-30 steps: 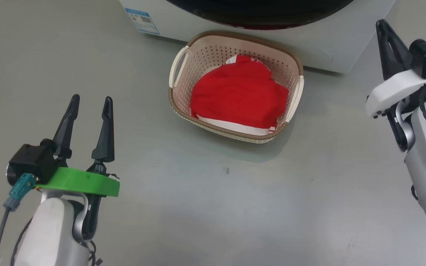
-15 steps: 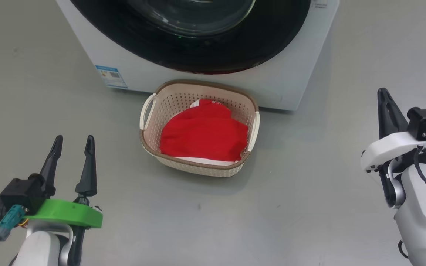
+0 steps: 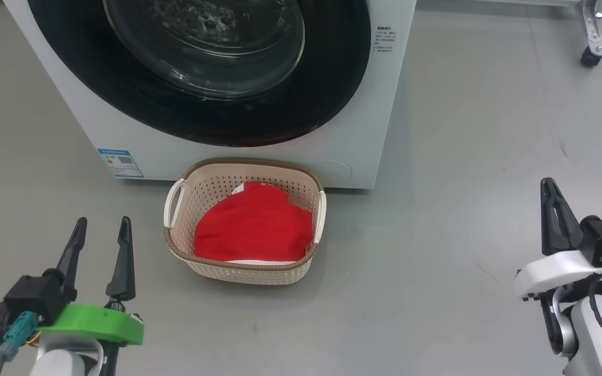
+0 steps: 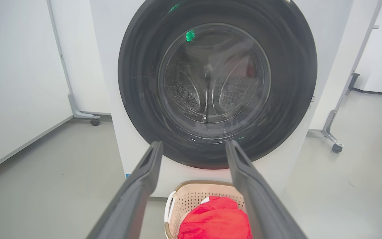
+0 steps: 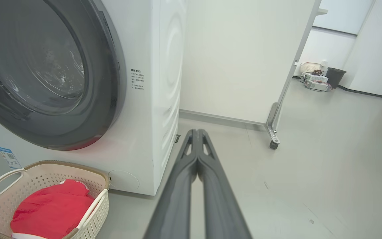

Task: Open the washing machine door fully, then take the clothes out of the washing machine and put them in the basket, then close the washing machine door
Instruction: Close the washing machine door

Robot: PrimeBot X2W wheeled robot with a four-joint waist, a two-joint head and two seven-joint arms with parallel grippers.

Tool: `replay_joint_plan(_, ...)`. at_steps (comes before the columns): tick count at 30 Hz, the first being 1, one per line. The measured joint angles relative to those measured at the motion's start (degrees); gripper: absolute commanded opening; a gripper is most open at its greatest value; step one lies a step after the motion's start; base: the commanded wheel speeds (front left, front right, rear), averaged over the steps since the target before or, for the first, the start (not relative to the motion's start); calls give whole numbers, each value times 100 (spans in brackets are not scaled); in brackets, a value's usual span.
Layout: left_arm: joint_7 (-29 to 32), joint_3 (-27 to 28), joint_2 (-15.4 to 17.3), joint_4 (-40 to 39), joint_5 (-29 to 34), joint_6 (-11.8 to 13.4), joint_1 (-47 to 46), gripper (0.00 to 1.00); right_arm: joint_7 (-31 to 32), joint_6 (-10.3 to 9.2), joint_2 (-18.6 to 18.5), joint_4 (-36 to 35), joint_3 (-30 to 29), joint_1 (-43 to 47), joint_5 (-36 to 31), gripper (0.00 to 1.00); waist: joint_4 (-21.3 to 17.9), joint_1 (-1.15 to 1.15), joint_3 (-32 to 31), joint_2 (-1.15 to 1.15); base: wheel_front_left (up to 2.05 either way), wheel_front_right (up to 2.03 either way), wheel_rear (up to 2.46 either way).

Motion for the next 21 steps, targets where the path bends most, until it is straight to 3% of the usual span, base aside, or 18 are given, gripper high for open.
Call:
replay_joint_plan(8,0,131,-18,8,0,0,204,100,0,-82,153,-584,-267,699,-38,0,-187,0,-211,0,0,0,0)
replay_joint_plan(9,0,140,-19,9,1,0,231,100,0,-83,185,-627,-293,793,-43,21,-208,0,-232,0,0,0,0)
replay_joint_plan(10,0,162,-21,7,1,0,261,100,0,-91,203,-679,-307,886,-53,66,-229,0,-251,0,0,0,0)
replay_joint_plan(11,0,177,-21,4,1,0,287,100,-1,-91,221,-740,-332,975,-56,100,-253,0,-265,0,0,0,0)
replay_joint_plan(21,0,64,-37,-19,160,0,319,100,-15,-133,338,-1239,-525,1444,-176,100,-388,0,-320,0,0,0,0)
